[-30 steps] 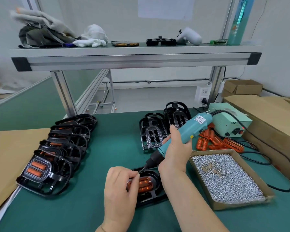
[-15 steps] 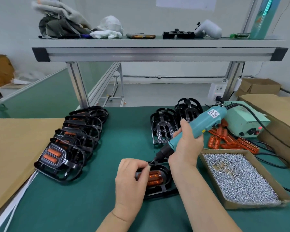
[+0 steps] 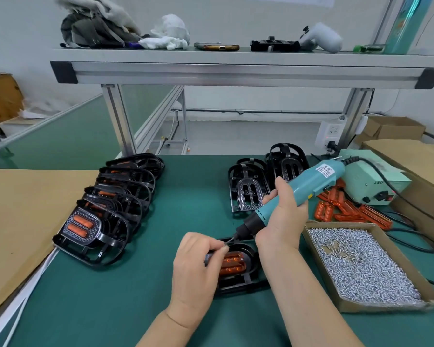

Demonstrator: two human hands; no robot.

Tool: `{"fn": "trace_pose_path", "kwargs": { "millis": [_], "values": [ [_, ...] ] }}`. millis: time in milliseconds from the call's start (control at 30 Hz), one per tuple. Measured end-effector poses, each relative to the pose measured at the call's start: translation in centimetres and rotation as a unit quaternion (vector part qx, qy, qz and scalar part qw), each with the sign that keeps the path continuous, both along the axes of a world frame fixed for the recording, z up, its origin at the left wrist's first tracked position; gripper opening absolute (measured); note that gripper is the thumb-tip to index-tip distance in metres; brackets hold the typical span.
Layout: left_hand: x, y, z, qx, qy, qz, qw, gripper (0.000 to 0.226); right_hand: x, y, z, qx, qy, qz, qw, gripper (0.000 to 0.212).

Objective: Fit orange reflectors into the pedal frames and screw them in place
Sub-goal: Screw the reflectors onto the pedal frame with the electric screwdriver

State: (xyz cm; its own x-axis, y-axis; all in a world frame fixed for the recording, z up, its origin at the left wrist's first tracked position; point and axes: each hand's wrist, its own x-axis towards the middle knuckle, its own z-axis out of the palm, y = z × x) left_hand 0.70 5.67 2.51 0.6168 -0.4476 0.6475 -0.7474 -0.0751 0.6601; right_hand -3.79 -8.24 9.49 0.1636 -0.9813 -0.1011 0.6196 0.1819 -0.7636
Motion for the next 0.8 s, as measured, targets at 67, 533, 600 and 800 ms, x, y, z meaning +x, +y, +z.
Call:
{"fn": "trace_pose_path", "kwargs": {
  "millis": [67,533,600,800],
  "values": [
    [0.1,0.1,0.0,0.025,0.04,-0.015,0.999,0.015,-0.1,0.1,0.1,-0.045,-0.003,0.012,0.999,0.017],
    [0.7,0.2,-1.0,-0.027,-0.138,0.042,0.989,0.015,0.5,0.9,0.4,-0.028,0.028,-0.022,0.999,0.016],
    [0.9,0.2,-1.0,-0.033,-0.152,0.055,0.986,0.016,0.7,1.0,0.4,-0.019,0.021,-0.018,0.999,0.017],
    [1.1,0.5,-0.7,0.0,-0.138,0.03,0.99,0.014,1.0,1.1,0.6,-0.036,0.015,-0.001,0.999,0.016]
  ]
}}
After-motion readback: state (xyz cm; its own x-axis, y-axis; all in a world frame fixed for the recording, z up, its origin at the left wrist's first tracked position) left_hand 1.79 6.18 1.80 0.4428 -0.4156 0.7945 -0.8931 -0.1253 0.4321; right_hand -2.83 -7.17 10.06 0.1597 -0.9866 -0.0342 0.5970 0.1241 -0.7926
